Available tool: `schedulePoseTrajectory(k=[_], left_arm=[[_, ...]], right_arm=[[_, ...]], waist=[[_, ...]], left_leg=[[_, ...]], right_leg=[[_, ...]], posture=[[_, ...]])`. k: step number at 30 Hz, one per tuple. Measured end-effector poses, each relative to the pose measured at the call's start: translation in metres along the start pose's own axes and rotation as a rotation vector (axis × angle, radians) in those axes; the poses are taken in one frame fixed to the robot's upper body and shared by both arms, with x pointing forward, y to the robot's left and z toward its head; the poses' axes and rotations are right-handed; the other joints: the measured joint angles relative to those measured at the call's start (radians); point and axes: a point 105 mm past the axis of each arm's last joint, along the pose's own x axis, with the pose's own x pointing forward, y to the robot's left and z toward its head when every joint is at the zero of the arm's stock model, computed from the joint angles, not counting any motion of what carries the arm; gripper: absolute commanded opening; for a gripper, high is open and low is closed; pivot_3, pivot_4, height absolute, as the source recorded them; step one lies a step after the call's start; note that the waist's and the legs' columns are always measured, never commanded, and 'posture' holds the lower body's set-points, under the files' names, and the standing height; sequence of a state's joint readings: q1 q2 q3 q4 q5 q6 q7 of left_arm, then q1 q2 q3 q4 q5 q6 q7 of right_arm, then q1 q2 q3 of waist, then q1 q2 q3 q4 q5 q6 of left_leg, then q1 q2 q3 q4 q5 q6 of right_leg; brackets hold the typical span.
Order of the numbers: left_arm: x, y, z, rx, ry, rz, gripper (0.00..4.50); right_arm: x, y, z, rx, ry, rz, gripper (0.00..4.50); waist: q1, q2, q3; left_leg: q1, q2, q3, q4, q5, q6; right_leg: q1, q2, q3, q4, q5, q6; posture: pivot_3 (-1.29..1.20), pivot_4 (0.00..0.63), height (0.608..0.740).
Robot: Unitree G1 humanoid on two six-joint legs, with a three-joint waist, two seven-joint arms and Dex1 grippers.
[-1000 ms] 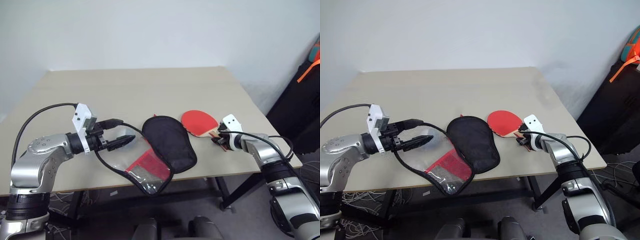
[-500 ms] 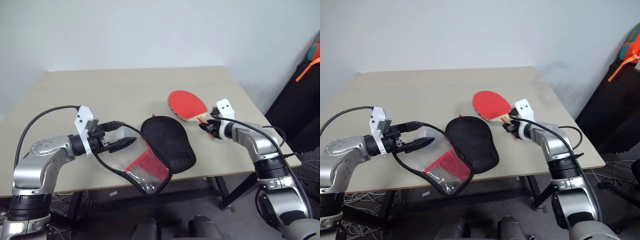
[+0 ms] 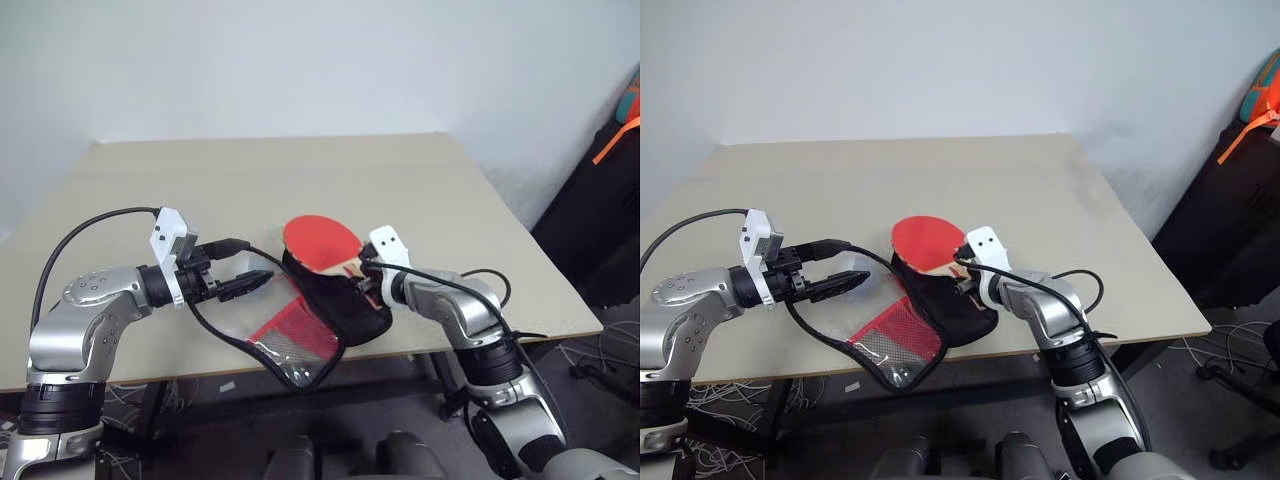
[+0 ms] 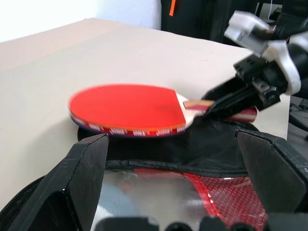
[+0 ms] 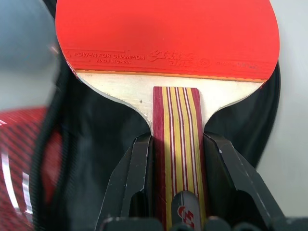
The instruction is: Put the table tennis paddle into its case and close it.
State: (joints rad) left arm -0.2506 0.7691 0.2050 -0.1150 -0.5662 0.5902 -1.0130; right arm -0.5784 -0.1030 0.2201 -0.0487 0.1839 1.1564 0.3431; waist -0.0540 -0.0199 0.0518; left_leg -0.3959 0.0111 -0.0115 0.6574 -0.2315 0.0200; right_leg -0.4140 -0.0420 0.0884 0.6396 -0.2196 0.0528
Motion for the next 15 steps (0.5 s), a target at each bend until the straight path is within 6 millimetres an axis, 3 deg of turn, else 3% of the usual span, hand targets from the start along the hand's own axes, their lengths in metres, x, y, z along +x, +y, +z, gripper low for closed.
schedulePoseTrajectory(k=[7, 15], left_arm=[[0.0, 0.0, 0.0, 0.0, 0.0, 0.0, 4.5], [0.0, 0.0, 0.0, 0.0, 0.0, 0.002, 4.5]], right_arm=[[0.005, 0.0, -0.013, 0.017, 0.055, -0.015, 1.1], [0.006, 0.0, -0.013, 0.019, 0.058, -0.026, 1.1]], waist=[[0.0, 0.0, 0.0], [0.0, 0.0, 0.0]], left_leg=[[0.0, 0.0, 0.0, 0.0, 0.0, 0.0], [0.0, 0.0, 0.0, 0.0, 0.0, 0.0]], right_leg=[[0.0, 0.0, 0.0, 0.0, 0.0, 0.0], [0.0, 0.0, 0.0, 0.0, 0.0, 0.0]], posture=[[0.0, 0.0, 0.739], [0.0, 0.0, 0.739]])
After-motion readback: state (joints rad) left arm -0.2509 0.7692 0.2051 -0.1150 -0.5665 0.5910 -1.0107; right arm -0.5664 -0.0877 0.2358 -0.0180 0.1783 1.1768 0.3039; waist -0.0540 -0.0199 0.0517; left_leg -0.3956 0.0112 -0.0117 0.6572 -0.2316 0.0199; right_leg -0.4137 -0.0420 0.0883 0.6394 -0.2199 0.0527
